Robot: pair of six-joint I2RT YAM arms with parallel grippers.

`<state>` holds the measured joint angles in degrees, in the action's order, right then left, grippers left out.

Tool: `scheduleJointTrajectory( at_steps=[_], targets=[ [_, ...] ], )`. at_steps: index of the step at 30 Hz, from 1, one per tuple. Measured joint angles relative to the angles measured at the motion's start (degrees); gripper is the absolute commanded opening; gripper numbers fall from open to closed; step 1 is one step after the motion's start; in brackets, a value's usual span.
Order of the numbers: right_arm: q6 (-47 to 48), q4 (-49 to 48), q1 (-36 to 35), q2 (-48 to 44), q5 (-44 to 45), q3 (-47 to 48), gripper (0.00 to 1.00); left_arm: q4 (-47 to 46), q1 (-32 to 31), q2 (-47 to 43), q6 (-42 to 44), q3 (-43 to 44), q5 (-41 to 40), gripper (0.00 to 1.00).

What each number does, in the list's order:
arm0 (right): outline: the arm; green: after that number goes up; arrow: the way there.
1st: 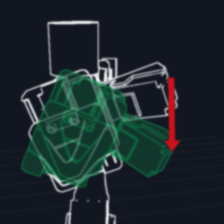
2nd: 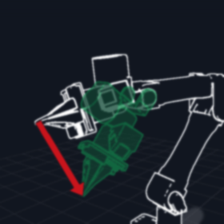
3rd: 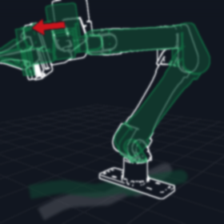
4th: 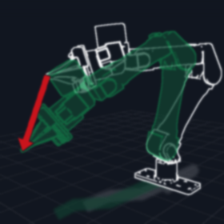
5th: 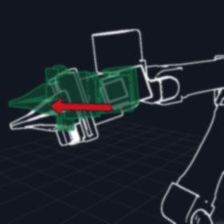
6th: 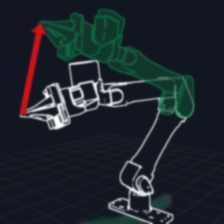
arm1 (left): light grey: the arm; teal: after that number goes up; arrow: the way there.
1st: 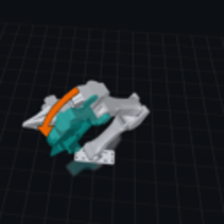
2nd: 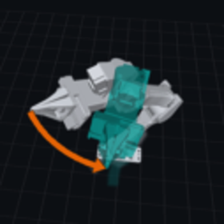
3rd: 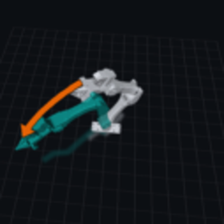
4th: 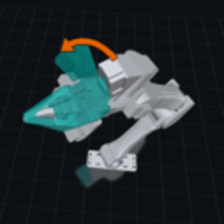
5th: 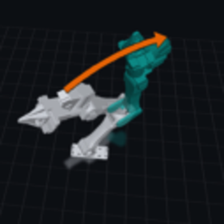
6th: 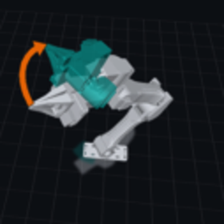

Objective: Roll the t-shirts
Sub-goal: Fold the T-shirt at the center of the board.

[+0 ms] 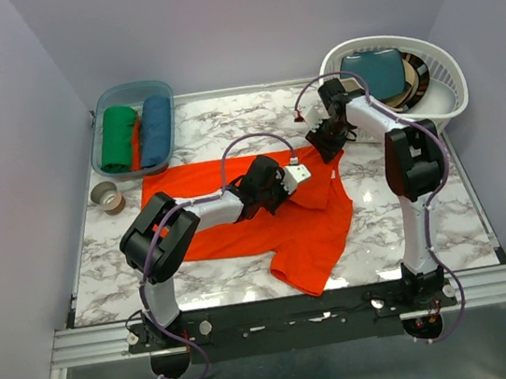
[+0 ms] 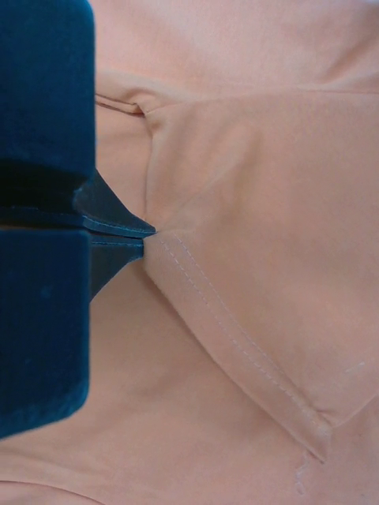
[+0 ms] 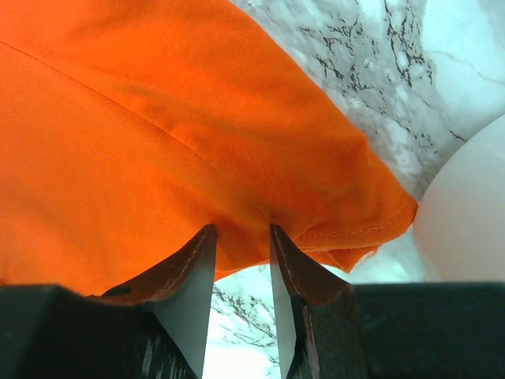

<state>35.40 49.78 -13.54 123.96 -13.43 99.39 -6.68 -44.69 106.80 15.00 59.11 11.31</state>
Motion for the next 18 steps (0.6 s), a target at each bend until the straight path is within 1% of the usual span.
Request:
scheduleJointTrajectory(
  at_steps=[8, 11, 13, 15, 17, 18],
  targets=[
    [0.2, 0.0, 0.0, 1.2, 0.1, 0.8, 0.4, 9.9, 0.0, -0.6, 5.4, 3.9, 0.2, 0.0],
    [0.2, 0.0, 0.0, 1.7, 0.1, 1.6, 0.4, 13.2, 0.0, -0.6, 7.2, 5.6, 0.1, 0.02],
    [0.2, 0.0, 0.0, 2.0, 0.1, 2.0, 0.4, 15.3, 0.0, -0.6, 8.6, 6.7, 0.1, 0.08],
    [0.2, 0.1, 0.0, 2.2, 0.1, 2.1, 0.4, 16.2, 0.0, -0.6, 9.3, 7.0, 0.1, 0.19],
    [0.2, 0.1, 0.0, 2.2, 0.1, 2.3, 0.4, 17.3, 0.0, -0.6, 10.1, 7.1, 0.3, 0.28],
    [0.2, 0.1, 0.0, 2.2, 0.1, 2.4, 0.4, 17.8, 0.0, -0.6, 10.6, 7.1, 0.8, 0.3]
  ],
)
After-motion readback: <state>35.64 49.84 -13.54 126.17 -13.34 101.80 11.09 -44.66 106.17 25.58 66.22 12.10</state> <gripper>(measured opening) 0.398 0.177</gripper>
